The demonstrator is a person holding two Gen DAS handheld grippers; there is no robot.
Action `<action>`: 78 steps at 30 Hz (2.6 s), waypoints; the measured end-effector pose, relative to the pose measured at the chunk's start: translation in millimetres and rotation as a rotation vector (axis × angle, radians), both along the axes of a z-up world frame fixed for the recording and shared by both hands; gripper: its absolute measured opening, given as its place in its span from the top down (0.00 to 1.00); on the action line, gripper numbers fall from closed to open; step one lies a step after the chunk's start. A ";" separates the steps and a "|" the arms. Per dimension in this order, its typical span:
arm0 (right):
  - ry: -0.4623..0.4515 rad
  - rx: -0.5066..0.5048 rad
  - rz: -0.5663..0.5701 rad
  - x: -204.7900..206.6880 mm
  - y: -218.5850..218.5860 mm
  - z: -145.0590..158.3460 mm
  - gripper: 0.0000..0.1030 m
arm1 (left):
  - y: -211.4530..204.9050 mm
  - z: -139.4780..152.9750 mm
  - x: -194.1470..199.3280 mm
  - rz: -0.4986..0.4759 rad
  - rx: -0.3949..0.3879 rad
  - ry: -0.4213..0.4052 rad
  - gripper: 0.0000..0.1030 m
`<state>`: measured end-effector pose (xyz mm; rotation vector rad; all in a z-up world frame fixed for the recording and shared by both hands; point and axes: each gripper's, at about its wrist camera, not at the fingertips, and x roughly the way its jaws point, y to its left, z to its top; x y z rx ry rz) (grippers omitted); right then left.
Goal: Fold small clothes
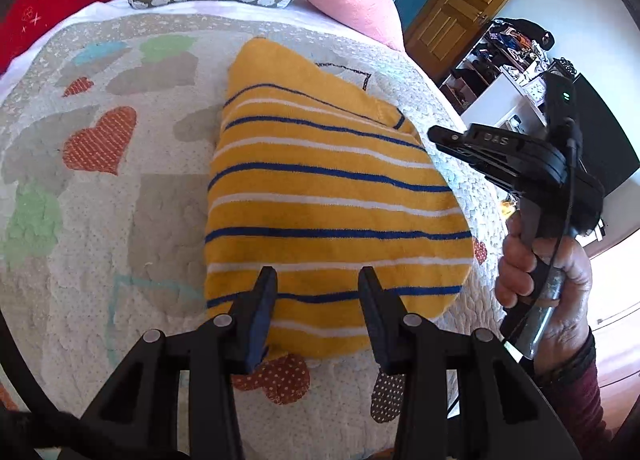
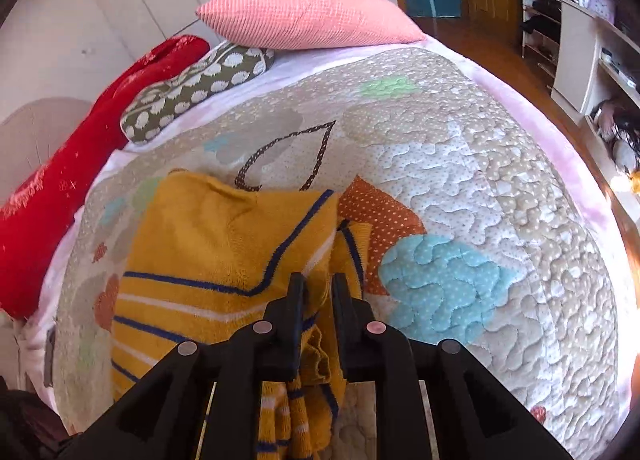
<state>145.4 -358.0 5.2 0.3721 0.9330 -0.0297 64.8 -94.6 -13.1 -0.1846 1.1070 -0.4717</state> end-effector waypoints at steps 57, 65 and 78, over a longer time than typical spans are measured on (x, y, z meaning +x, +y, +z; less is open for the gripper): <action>-0.020 0.462 -0.014 -38.3 -46.3 -54.2 0.14 | 37.8 -56.5 125.1 0.013 -0.274 0.170 0.30; -0.017 0.510 0.053 -9.8 -23.1 -63.2 0.20 | -7.9 -66.9 124.0 -0.027 -0.221 0.173 0.20; -0.069 0.377 0.153 -14.3 41.5 -4.4 0.68 | 17.6 -5.8 95.8 0.048 -0.176 0.064 0.62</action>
